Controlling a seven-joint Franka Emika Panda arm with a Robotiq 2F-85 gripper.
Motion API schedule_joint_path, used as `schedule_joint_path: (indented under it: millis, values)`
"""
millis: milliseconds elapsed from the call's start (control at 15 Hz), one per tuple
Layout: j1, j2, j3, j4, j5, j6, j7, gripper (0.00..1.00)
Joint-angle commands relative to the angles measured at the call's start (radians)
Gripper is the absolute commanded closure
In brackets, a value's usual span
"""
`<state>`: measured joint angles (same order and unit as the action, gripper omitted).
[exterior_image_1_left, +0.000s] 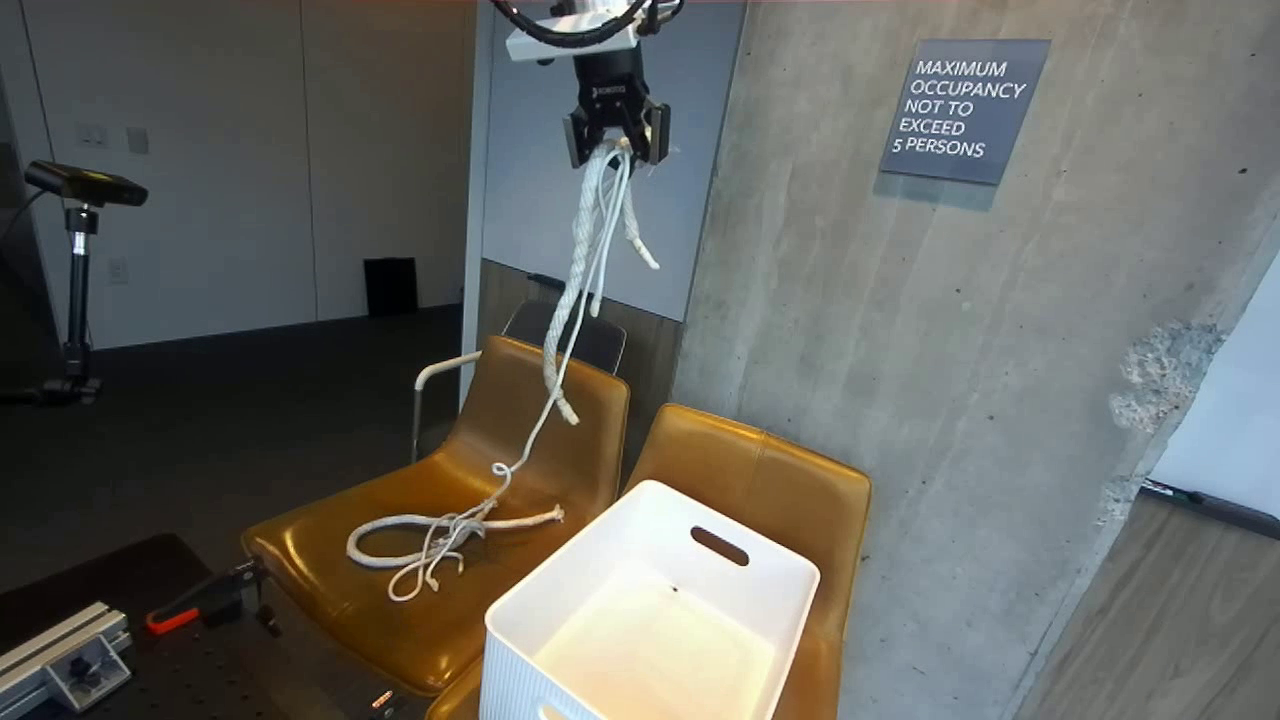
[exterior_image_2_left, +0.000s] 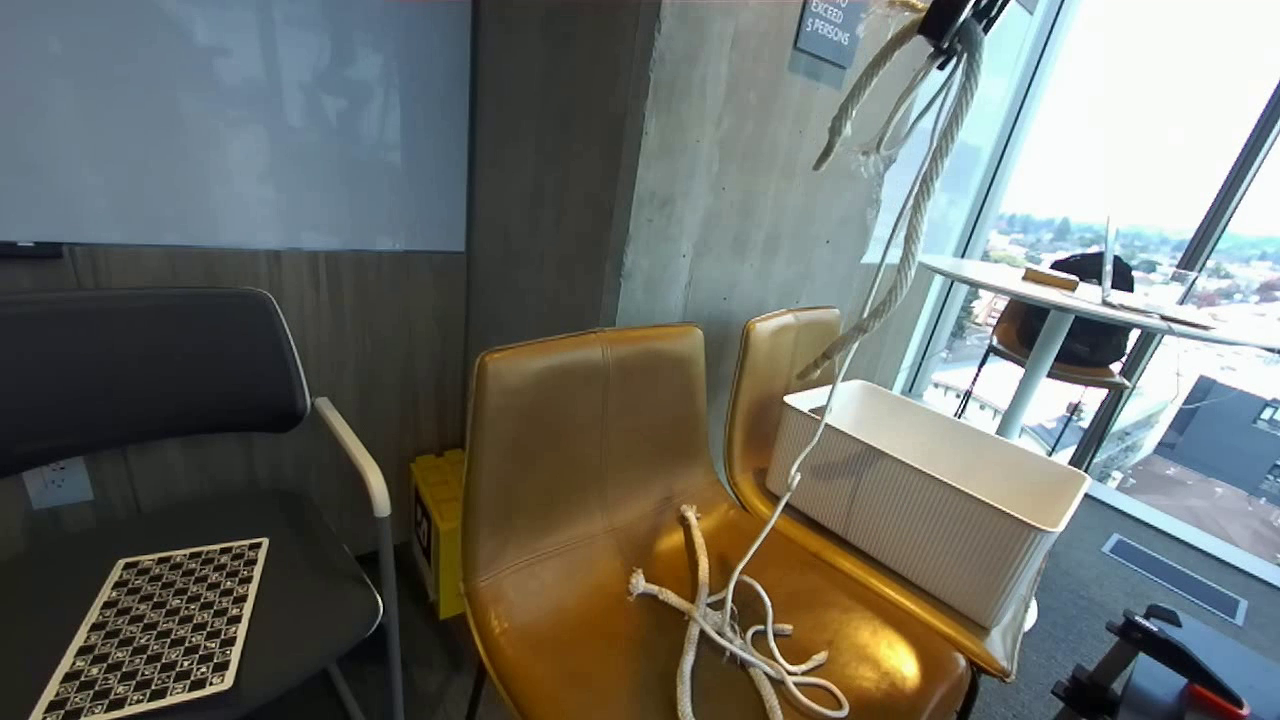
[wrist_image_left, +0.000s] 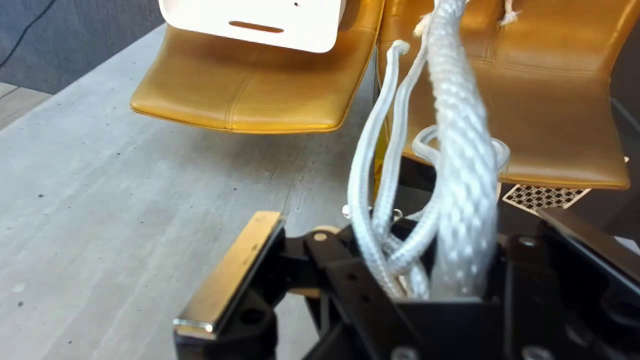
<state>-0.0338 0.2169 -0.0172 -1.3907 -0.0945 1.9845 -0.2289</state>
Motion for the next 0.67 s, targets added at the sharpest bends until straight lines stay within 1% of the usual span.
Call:
schedule_joint_path:
  millis: [0, 133, 267, 600]
  values:
    - [-0.055, 0.086, -0.021, 0.217, 0.065, -0.108, -0.035, 1.0]
    - [-0.084, 0.124, -0.03, 0.279, 0.081, -0.133, -0.04, 1.0]
    - [-0.109, 0.155, -0.036, 0.288, 0.076, -0.12, -0.046, 1.0]
    - [-0.203, 0.21, -0.041, 0.24, 0.086, -0.07, -0.144, 1.0]
